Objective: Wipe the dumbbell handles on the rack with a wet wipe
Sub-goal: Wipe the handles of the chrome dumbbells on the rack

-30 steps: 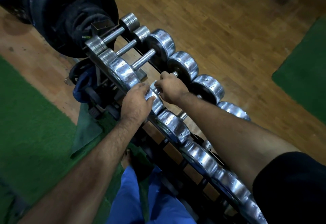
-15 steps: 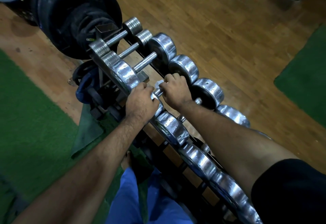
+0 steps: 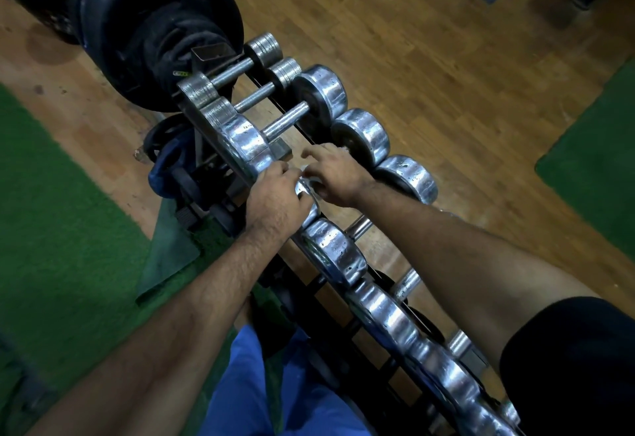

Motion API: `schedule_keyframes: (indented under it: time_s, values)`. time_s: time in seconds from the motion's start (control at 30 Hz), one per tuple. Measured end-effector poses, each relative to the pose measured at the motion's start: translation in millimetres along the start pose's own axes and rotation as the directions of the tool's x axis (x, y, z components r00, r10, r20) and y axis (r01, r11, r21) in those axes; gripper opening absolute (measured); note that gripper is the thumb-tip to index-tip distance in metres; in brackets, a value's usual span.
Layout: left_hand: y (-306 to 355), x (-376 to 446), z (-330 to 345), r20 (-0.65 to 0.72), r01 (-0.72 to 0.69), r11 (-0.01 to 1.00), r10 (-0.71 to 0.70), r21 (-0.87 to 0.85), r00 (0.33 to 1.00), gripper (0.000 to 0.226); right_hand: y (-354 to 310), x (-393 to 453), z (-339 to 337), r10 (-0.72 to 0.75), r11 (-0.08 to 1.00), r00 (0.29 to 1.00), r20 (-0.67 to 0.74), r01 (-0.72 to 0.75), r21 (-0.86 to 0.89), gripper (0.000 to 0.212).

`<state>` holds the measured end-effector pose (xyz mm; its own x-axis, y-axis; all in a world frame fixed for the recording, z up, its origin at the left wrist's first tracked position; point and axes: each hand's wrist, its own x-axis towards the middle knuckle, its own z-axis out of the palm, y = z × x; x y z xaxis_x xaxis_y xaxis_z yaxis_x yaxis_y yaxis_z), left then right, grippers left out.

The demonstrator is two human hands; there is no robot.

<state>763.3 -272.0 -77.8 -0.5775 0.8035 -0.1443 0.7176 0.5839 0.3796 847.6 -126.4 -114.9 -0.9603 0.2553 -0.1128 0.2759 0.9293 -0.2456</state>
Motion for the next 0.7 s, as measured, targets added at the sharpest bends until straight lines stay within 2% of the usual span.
schedule_keyframes:
  time_s: [0.13, 0.2, 0.27, 0.37, 0.43, 0.57, 0.63, 0.7]
  values:
    - [0.3, 1.0, 0.3, 0.004, 0.004, 1.000, -0.004, -0.009, 1.000, 0.049, 1.9, 8.4, -12.0, -0.037, 0.993, 0.982, 0.185, 0.016, 0.119, 0.035]
    - [0.3, 1.0, 0.8, 0.001, 0.005, 1.000, -0.005, -0.009, 1.000, 0.049, 3.9, 11.1, -15.8, -0.033, 0.994, 0.964, 0.264, 0.003, 0.112, 0.037]
    - [0.1, 1.1, 1.9, -0.006, 0.001, 1.000, -0.001, -0.001, 1.000, 0.050, 8.1, 15.1, -16.9, -0.071, 0.996, 0.953, 0.294, 0.053, 0.070, 0.032]
    - [0.5, 1.4, 4.2, -0.012, -0.003, 1.000, 0.003, 0.005, 1.000, 0.049, 23.3, 19.4, -12.5, -0.143, 0.980, 0.954, 0.263, 0.173, -0.094, 0.029]
    - [0.5, 1.8, 4.9, -0.017, -0.006, 1.000, 0.007, 0.016, 1.000, 0.049, 28.7, 20.0, -6.9, -0.159, 0.966, 0.959, 0.234, 0.200, -0.164, 0.028]
    - [0.4, 1.8, 5.8, -0.021, -0.006, 1.000, 0.007, 0.030, 1.000, 0.050, 16.5, 12.7, 3.6, -0.245, 0.959, 0.960, 0.135, 0.260, -0.108, 0.033]
    - [0.0, 1.5, 6.1, -0.021, -0.009, 1.000, 0.010, 0.028, 1.000, 0.050, 22.4, 8.1, 4.3, -0.223, 0.962, 0.970, 0.094, 0.235, -0.139, 0.032]
    - [-0.2, 1.2, 6.0, -0.023, -0.020, 0.999, 0.020, 0.033, 1.000, 0.050, 34.6, 5.2, 0.9, -0.129, 0.969, 0.989, 0.077, 0.142, -0.202, 0.028]
